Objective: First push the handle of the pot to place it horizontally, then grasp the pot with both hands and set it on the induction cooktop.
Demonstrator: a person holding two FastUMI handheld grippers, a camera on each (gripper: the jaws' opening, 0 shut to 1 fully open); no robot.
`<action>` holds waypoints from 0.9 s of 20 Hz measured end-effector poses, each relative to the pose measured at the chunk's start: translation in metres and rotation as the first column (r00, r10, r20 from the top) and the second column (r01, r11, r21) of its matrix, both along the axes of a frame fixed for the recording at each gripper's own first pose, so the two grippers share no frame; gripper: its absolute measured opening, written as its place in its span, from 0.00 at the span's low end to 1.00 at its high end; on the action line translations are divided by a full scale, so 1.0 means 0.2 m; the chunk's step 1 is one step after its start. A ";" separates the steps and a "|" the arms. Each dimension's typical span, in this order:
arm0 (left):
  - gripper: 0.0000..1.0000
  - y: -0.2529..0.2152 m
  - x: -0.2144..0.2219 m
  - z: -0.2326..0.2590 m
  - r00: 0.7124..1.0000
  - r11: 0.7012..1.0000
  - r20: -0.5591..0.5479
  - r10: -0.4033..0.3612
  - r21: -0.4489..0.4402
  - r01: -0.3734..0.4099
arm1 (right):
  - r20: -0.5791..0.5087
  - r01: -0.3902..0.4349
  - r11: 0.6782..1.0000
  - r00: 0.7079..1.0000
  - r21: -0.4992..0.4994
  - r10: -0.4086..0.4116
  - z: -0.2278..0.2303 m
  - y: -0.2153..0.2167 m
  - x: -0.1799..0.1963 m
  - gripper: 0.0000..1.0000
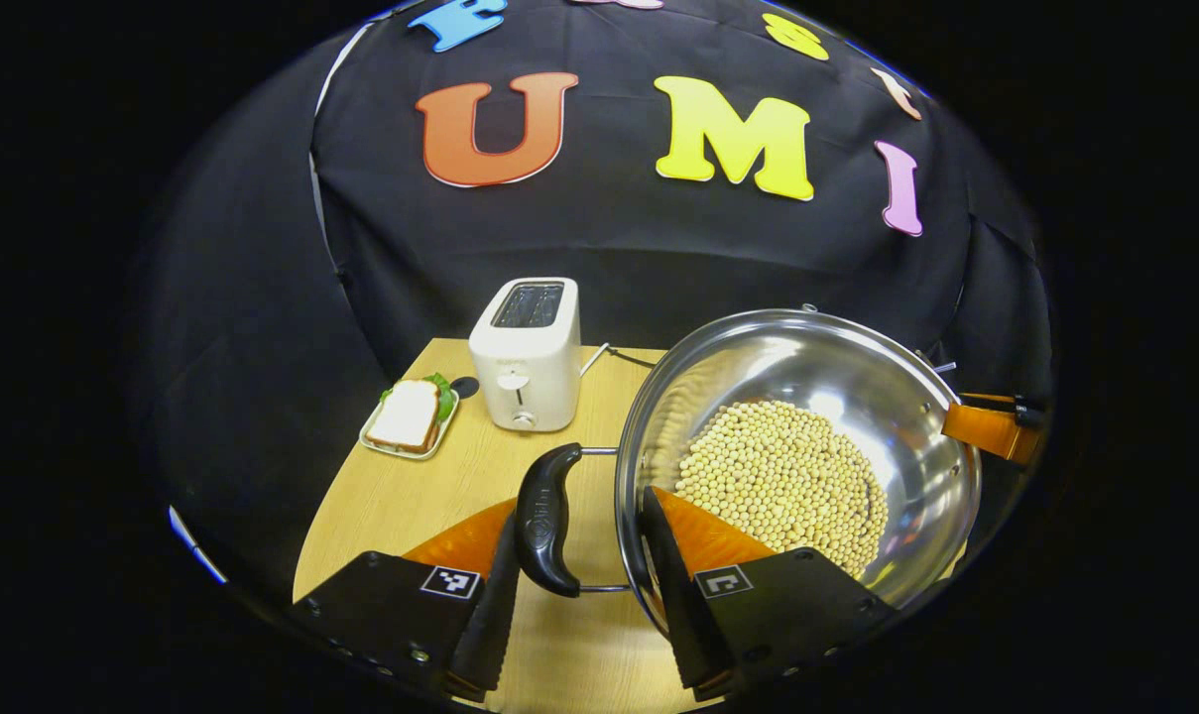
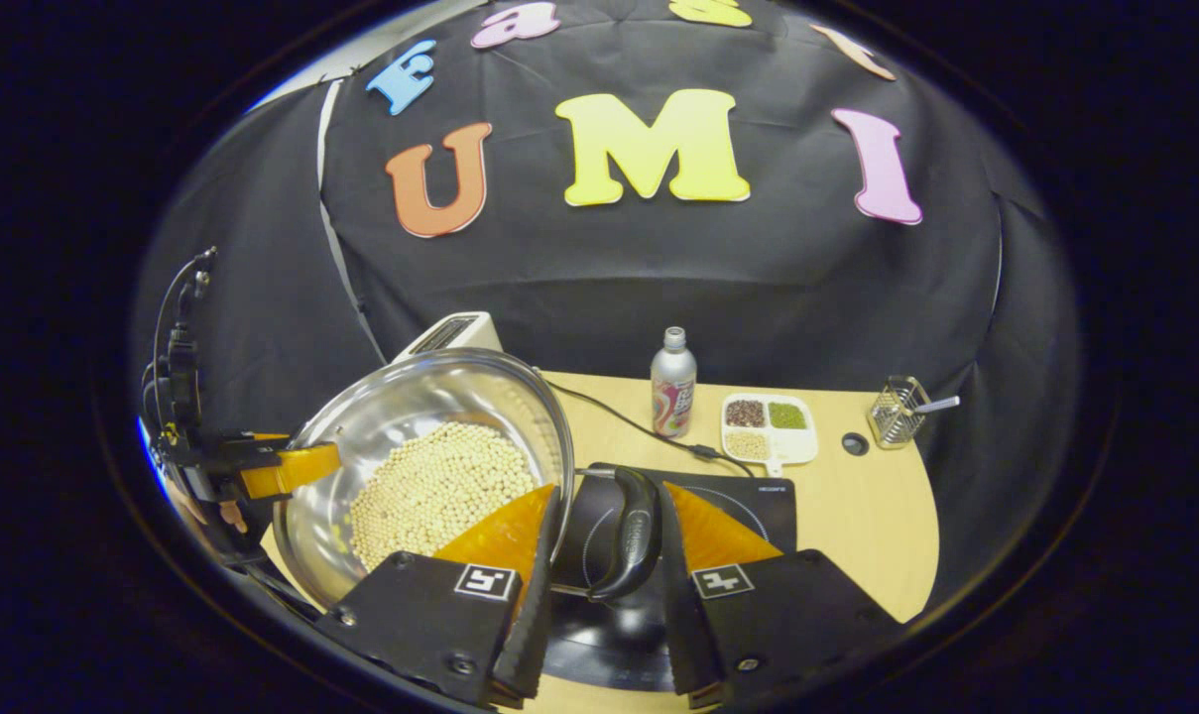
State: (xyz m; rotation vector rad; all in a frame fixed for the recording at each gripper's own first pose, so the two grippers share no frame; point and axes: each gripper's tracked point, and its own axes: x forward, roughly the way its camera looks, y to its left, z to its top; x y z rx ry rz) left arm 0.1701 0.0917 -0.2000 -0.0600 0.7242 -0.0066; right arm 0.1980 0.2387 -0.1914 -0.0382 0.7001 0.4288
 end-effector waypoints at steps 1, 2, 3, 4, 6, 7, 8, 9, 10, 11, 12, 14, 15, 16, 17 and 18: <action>0.64 -0.04 0.01 0.02 1.000 1.000 0.003 -0.008 0.004 0.008 | 0.001 0.005 1.000 1.000 0.003 -0.005 0.01 -0.05 0.02 0.48; 0.64 -0.09 0.02 0.04 1.000 1.000 0.007 -0.016 0.007 0.016 | 0.006 0.009 1.000 1.000 0.004 -0.009 0.02 -0.09 0.04 0.48; 0.64 -0.13 0.04 0.05 1.000 1.000 0.010 -0.028 0.013 0.027 | 0.011 0.013 1.000 1.000 0.005 -0.013 0.03 -0.13 0.05 0.48; 0.64 -0.18 0.06 0.06 0.999 0.999 0.011 -0.033 0.012 0.033 | 0.016 0.013 1.000 1.000 0.000 -0.013 0.04 -0.18 0.06 0.51; 0.64 -0.26 0.10 0.06 0.999 0.999 0.008 -0.046 0.010 0.046 | 0.016 0.018 1.000 1.000 -0.010 -0.018 0.03 -0.26 0.09 0.48; 0.64 -0.31 0.12 0.06 0.999 0.999 0.005 -0.053 0.013 0.053 | 0.019 0.014 1.000 1.000 -0.021 -0.014 0.03 -0.30 0.11 0.51; 0.64 -0.36 0.15 0.06 0.998 0.998 0.008 -0.058 0.013 0.058 | 0.025 0.009 0.999 1.000 -0.035 -0.008 0.02 -0.35 0.13 0.48; 0.64 -0.41 0.16 0.06 0.998 0.998 0.008 -0.066 0.010 0.066 | 0.027 0.014 0.999 1.000 -0.037 -0.013 0.01 -0.40 0.15 0.49; 0.63 -0.46 0.17 0.04 0.997 0.997 0.005 -0.074 0.008 0.074 | 0.022 0.024 0.999 0.999 -0.037 -0.023 0.00 -0.44 0.16 0.49; 0.63 -0.51 0.18 0.03 0.997 0.997 0.004 -0.083 0.007 0.083 | 0.018 0.035 0.999 0.999 -0.034 -0.034 -0.01 -0.49 0.17 0.48; 0.64 -0.56 0.19 0.02 0.996 0.996 0.004 -0.092 0.006 0.091 | 0.013 0.045 0.998 0.999 -0.033 -0.044 -0.02 -0.54 0.19 0.48; 0.64 -0.65 0.22 -0.01 0.994 0.994 0.003 -0.109 0.003 0.109 | 0.006 0.066 0.997 0.998 -0.031 -0.065 -0.05 -0.63 0.21 0.52; 0.64 -0.69 0.23 -0.03 0.993 0.993 0.000 -0.117 -0.002 0.117 | 0.002 0.076 0.997 0.997 -0.031 -0.076 -0.07 -0.67 0.21 0.48; 0.63 -0.72 0.23 -0.06 0.992 0.992 -0.007 -0.126 -0.006 0.126 | 0.000 0.081 0.996 0.997 -0.037 -0.081 -0.09 -0.71 0.22 0.51; 0.63 -0.75 0.23 -0.08 0.991 0.991 -0.013 -0.134 -0.011 0.134 | -0.003 0.089 0.995 0.996 -0.037 -0.089 -0.12 -0.74 0.23 0.48; 0.64 -0.79 0.23 -0.10 0.990 0.990 -0.017 -0.141 -0.013 0.141 | -0.010 0.100 0.994 0.995 -0.035 -0.100 -0.14 -0.76 0.23 0.48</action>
